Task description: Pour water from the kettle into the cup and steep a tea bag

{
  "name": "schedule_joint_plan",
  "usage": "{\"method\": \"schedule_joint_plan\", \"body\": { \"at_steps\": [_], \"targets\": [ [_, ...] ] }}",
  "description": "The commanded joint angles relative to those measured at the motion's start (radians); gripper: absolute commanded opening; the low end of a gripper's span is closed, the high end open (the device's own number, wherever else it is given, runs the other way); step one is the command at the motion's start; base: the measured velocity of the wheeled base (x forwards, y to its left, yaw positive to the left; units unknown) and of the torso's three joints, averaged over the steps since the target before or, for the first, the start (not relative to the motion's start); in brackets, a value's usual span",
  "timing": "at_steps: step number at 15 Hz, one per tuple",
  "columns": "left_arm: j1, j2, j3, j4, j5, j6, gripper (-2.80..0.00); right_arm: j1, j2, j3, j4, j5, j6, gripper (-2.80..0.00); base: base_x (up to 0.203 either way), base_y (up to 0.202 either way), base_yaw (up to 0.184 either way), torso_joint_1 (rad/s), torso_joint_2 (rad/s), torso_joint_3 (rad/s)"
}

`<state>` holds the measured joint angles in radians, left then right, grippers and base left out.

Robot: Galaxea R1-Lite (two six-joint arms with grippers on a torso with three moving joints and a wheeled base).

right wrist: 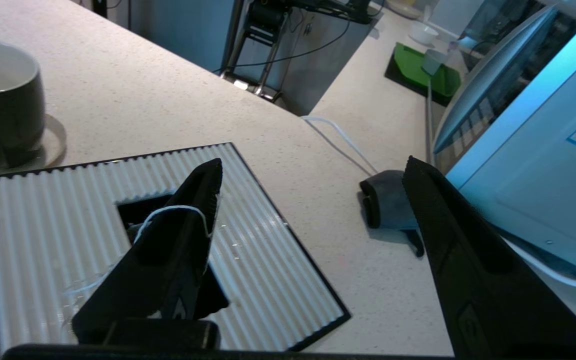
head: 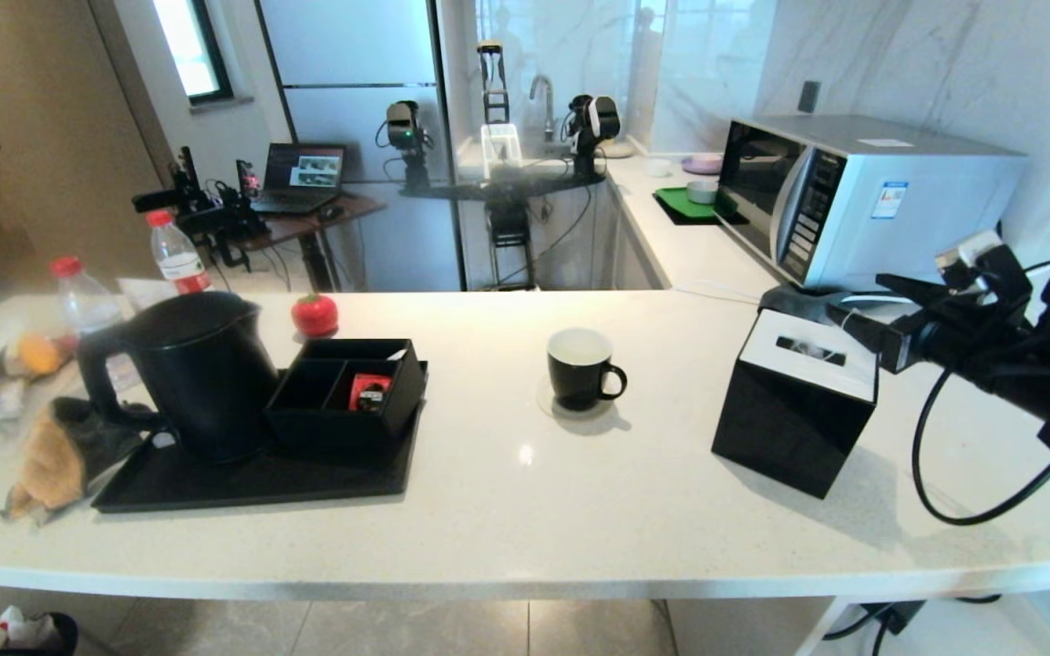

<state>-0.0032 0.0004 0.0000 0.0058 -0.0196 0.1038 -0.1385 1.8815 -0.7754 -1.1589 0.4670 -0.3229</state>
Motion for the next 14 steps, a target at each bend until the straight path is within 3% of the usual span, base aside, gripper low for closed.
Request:
{"method": "schedule_joint_plan", "body": {
  "at_steps": [1,14],
  "targets": [
    [0.000,0.000,0.000,0.000,0.000,0.000,-2.80,-0.007,0.011,-0.017,-0.007,0.004,-0.013,0.00,0.000,0.000,0.000,0.000,0.00,0.000],
    [0.000,0.000,0.000,0.000,0.000,-0.013,-2.80,-0.113,0.029,-0.025,-0.007,0.002,-0.098,0.00,0.000,0.000,0.000,0.000,0.00,0.000]
  ]
}}
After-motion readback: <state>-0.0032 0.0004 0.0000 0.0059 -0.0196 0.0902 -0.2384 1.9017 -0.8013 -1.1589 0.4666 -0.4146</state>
